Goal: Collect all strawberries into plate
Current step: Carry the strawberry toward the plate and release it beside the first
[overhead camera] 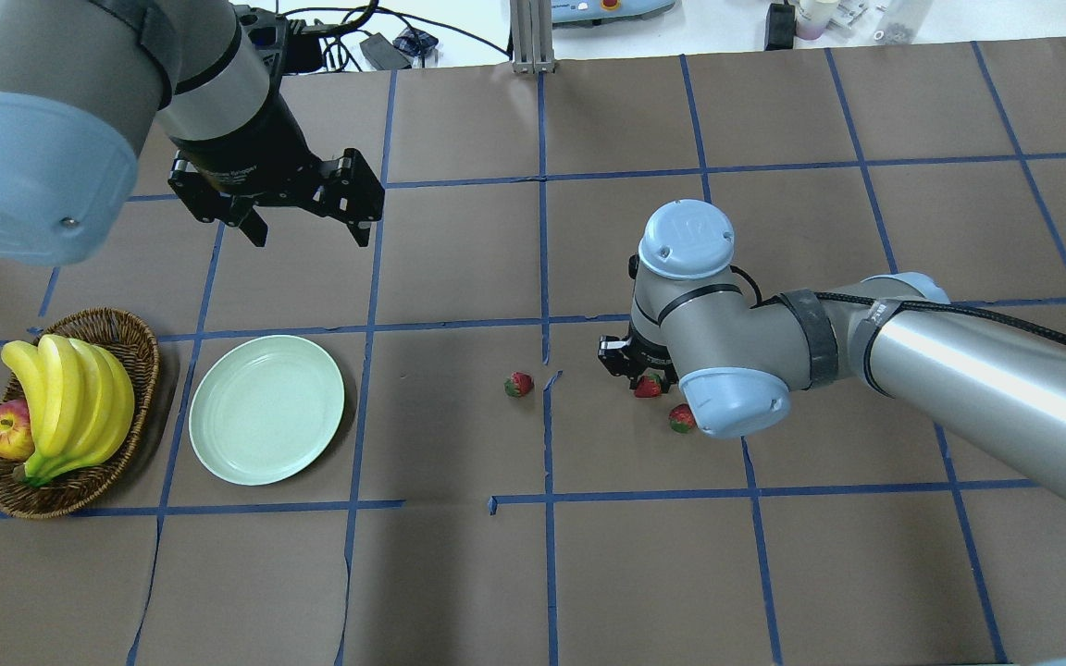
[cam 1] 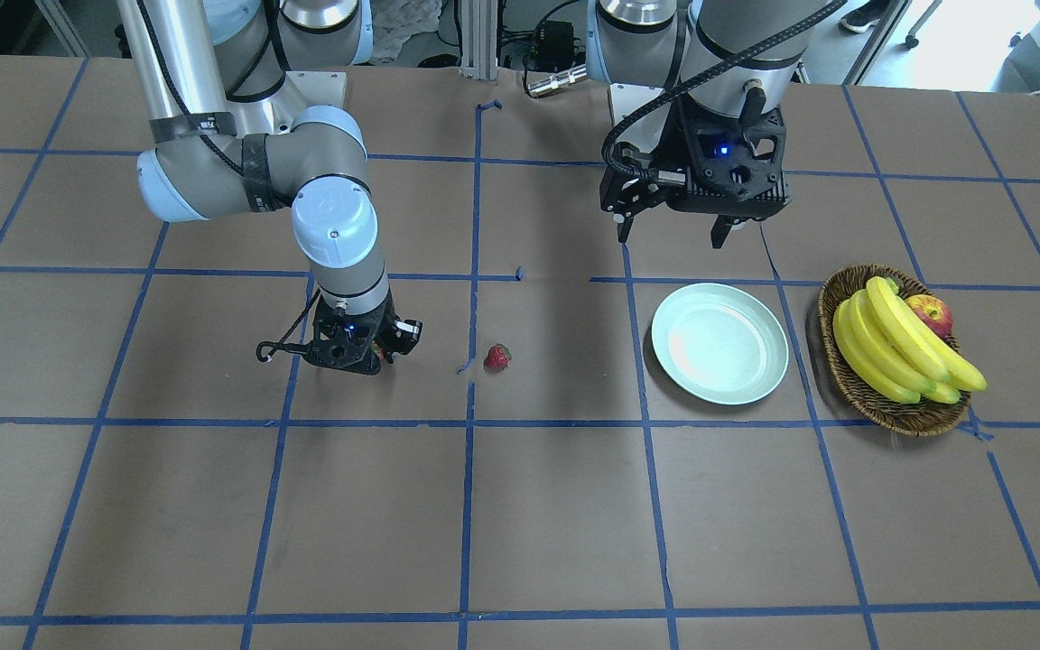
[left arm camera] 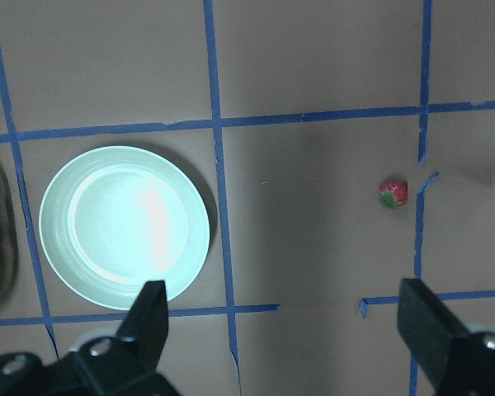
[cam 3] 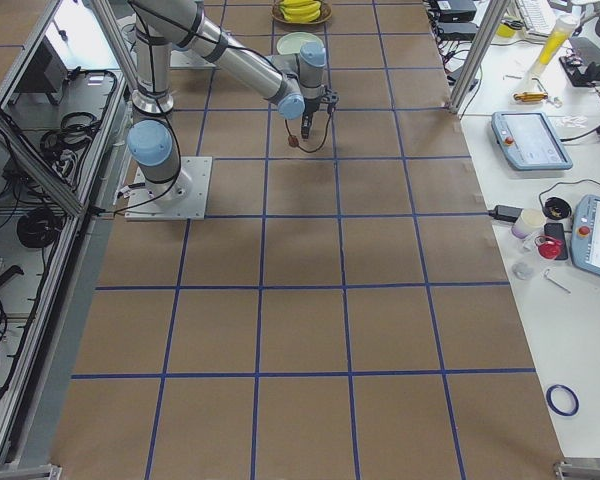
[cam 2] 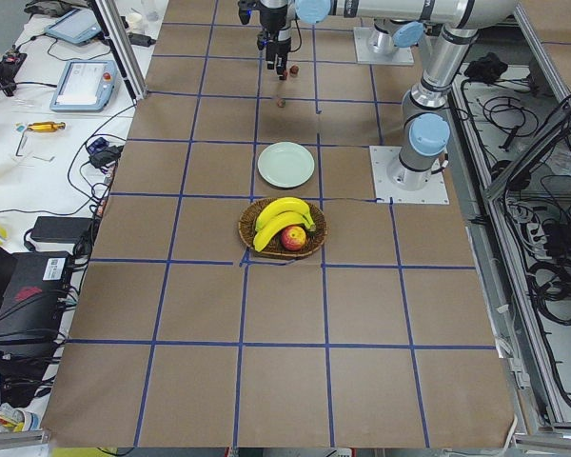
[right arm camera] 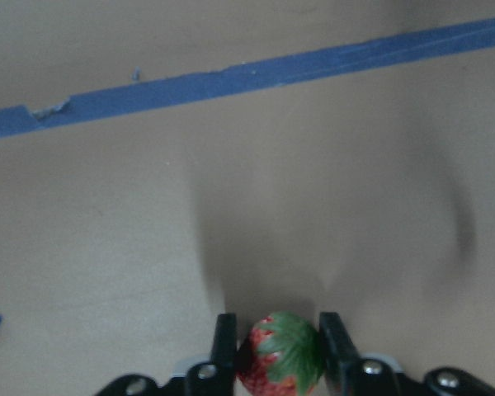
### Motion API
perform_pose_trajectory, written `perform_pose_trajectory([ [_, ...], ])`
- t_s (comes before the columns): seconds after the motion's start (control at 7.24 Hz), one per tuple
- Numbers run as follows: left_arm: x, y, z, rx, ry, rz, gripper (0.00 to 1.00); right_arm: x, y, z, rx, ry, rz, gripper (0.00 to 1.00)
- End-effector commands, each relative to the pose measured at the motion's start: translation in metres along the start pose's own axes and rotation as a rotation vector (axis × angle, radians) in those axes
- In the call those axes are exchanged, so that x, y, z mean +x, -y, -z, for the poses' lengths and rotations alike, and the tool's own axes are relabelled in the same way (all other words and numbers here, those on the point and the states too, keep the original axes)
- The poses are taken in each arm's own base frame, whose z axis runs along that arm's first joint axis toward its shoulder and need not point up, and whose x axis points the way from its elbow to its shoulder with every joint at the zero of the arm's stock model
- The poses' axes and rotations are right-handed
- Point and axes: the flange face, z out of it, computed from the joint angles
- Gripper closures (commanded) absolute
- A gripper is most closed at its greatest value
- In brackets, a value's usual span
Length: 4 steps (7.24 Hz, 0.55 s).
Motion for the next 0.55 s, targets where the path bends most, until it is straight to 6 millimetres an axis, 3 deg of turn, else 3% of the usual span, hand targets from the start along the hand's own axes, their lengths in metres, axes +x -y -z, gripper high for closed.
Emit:
perform_pose_trajectory([
  [0.0, 0.000, 0.000, 0.000, -0.001, 0.000, 0.000, 0.00, -0.004, 0.008, 0.016, 0.034, 0.022, -0.002, 1.00],
  [0.14, 0.000, 0.000, 0.000, -0.001, 0.000, 0.000, 0.00, -0.014, 0.017, 0.033, 0.068, 0.042, -0.002, 1.00],
  [0.28, 0.000, 0.000, 0.000, -0.001, 0.000, 0.000, 0.00, -0.036, 0.018, 0.051, 0.084, 0.114, -0.069, 1.00],
  [0.41, 0.000, 0.000, 0.000, -0.001, 0.000, -0.001, 0.00, -0.067, 0.004, 0.061, 0.095, 0.186, -0.145, 1.00],
])
